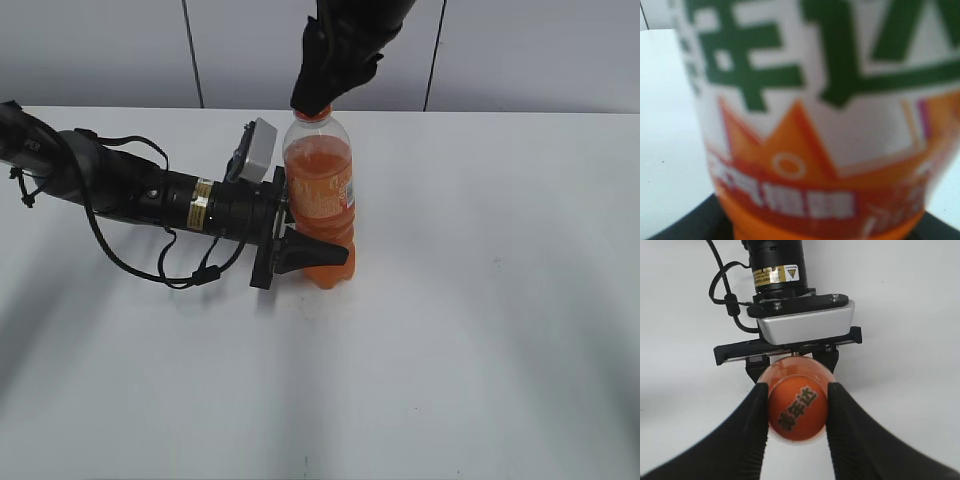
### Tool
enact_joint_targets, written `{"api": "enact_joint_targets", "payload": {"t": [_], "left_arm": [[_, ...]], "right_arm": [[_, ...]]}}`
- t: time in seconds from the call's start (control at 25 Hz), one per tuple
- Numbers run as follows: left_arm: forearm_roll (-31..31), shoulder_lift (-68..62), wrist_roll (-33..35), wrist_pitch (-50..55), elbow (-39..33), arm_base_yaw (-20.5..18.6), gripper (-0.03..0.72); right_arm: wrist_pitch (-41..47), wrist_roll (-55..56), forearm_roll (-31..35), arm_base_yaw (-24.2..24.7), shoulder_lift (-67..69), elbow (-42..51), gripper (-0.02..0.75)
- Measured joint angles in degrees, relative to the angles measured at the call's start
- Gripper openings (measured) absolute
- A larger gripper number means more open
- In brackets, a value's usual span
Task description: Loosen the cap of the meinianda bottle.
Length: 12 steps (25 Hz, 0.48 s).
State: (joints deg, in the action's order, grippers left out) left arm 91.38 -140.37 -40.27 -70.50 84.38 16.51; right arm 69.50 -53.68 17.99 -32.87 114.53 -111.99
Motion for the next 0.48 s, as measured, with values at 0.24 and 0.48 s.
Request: {"api": "enact_joint_targets", "payload": {"t": [0.24,0.48], "left_arm": [[0.2,0.0,0.0,-0.1,0.0,0.0,0.398],[0.4,0.0,0.0,-0.1,0.0,0.0,0.398]], "right_arm": [[0.0,-11.6,0.1,0.0,0.0,0.0,0.270],[0.2,-21.2,0.2,0.0,0.0,0.0,0.270]]}}
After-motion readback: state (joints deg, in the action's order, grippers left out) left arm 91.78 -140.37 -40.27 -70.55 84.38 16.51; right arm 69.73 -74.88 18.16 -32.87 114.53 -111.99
